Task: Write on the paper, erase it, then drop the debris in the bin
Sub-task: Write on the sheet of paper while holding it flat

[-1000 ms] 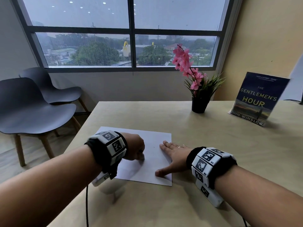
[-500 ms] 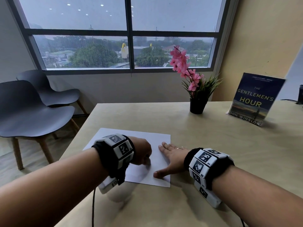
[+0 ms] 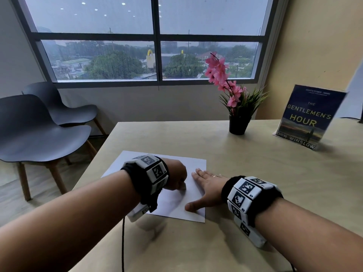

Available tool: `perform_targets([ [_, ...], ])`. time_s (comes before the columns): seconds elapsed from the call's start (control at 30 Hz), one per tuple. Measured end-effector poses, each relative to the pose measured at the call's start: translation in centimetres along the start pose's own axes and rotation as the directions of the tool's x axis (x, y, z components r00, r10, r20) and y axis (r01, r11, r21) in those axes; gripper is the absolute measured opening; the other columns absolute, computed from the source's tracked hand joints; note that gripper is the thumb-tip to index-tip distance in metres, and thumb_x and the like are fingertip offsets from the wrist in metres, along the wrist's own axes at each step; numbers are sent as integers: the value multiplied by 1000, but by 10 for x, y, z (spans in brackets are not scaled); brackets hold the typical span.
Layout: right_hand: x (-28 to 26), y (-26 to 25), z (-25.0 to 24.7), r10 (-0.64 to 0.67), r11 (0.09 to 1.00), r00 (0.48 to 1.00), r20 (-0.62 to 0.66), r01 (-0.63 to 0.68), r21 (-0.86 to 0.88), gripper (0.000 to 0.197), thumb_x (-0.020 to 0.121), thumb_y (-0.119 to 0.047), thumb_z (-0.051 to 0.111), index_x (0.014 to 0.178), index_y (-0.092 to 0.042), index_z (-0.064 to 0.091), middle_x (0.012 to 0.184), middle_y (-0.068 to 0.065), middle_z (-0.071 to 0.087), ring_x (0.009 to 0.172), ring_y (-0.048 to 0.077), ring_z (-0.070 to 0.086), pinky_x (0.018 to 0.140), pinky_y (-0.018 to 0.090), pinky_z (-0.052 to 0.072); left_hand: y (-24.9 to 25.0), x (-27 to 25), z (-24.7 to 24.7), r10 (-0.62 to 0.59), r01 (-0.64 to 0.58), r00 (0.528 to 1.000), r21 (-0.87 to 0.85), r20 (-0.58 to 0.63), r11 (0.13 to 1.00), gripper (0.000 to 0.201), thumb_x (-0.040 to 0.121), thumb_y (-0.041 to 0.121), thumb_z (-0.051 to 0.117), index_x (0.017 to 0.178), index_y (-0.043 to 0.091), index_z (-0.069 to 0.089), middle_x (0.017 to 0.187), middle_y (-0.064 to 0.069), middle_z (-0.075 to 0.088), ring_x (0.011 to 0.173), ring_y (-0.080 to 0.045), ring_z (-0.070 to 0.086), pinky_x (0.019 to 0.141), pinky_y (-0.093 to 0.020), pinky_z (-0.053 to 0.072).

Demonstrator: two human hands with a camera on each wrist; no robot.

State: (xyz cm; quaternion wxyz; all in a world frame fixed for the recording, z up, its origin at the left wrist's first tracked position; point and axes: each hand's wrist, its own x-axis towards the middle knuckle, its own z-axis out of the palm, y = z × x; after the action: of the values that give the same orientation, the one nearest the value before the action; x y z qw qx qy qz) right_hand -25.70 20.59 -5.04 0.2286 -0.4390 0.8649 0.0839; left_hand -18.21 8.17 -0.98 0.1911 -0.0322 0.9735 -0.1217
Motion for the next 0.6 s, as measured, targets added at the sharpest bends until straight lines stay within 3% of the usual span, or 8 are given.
perform_targets([
  [0.1,0,0,0,-2,1000,1000,6,2,-6,116,73,-80,48,153,-22,-12,161,-5,-18,149,14,-10,121,43,0,6,-3,3,31,-31,999,8,31,999,38,95,44,47,113,15,65,114,-4,63,103,-25,60,72,-27,39],
  [0.27,-2,0,-1,0,1000,1000,18,1,-3,115,74,-80,48,153,-22,-13,160,-5,-19,149,14,-11,121,43,0,-14,-9,3,-55,56,998,-44,30,997,38,96,42,46,109,13,65,113,-5,64,89,-23,56,70,-26,37],
  [0.4,-1,-1,-1,-2,1000,1000,22,2,-12,115,74,-80,48,153,-22,-13,160,-5,-19,149,15,-11,121,43,-2,-9,-14,11,-20,23,998,-59,57,998,33,94,44,47,105,17,64,108,-3,64,83,-20,52,71,-27,39],
  [0.6,-2,0,-2,1,1000,1000,24,0,-11,115,74,-80,48,153,-23,-13,160,-6,-19,149,14,-11,121,44,0,-14,-15,7,-50,53,998,-60,48,997,35,95,44,47,108,16,65,110,-3,64,86,-22,55,70,-26,38],
])
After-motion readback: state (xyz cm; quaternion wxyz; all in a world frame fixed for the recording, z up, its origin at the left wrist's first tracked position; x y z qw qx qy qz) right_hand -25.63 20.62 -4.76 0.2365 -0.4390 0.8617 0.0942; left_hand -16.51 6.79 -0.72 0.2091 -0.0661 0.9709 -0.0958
